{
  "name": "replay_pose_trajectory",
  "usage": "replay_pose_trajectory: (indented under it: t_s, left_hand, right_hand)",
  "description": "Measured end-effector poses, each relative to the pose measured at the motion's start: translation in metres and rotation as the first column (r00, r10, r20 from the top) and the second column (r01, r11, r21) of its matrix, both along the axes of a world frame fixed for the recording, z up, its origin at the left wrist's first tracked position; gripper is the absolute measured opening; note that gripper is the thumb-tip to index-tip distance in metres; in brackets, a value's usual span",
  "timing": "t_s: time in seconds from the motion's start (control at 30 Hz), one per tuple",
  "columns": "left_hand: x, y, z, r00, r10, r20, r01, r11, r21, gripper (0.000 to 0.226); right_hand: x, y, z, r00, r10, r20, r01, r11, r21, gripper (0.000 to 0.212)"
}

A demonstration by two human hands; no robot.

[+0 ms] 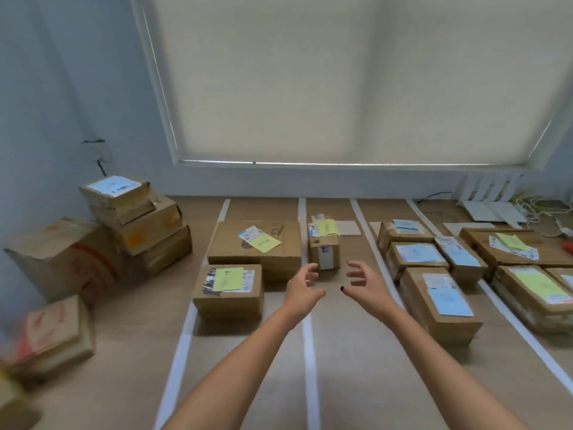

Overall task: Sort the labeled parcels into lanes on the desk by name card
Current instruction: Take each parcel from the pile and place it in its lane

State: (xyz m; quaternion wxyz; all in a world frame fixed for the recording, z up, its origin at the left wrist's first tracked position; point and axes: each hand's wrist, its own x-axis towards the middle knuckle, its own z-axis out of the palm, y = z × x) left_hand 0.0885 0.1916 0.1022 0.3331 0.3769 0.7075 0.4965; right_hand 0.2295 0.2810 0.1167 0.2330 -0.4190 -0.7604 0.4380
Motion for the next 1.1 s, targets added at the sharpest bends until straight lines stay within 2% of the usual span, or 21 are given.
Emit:
replay_pose_trajectory:
  t_s: [0.1,0.23,0.4,0.63,0.73,0.87,1.1]
  left_hand:
    - [-0.065,-0.042,0.001,0.999,-0.038,0.012,0.038,0.999,-0.01,0.056]
    - [-0.136,-0.096,0.013,0.999,-0.026,-0.027,0.026,0.999,-0.026,0.06]
    - [-0.198,-0.149,0.026,1.0,0.011,0.011,-0.01,1.0,-0.021,0.06]
    - [-0.27,-0.201,0.055,0.993,0.114,-0.018,-0.114,0.993,0.01,0.056]
    - [-0.299,-0.22,0.06,0.983,0.179,-0.043,-0.179,0.984,0.001,0.055]
    - [-0.335,-0.23,0.072,0.966,0.258,-0.033,-0.258,0.966,0.001,0.054]
    - [-0.425,-0.216,0.106,0.917,0.399,0.013,-0.399,0.916,0.046,0.057]
  right_hand:
    - [-0.053,-0.039,0.005,1.0,-0.022,-0.018,0.023,1.0,0.018,0.061]
    - [-0.122,-0.091,0.016,0.999,-0.018,-0.037,0.016,0.998,-0.064,0.059]
    - [-0.193,-0.141,0.024,0.999,0.034,0.009,-0.033,0.996,-0.087,0.06]
    - [-0.277,-0.18,0.044,0.997,0.073,-0.031,-0.076,0.992,-0.105,0.054]
    - [-0.306,-0.197,0.049,0.992,0.123,-0.038,-0.126,0.984,-0.127,0.053]
    - [-0.337,-0.209,0.061,0.976,0.216,-0.015,-0.217,0.971,-0.096,0.063]
    - [-0.409,-0.191,0.097,0.964,0.248,-0.098,-0.253,0.966,-0.05,0.066]
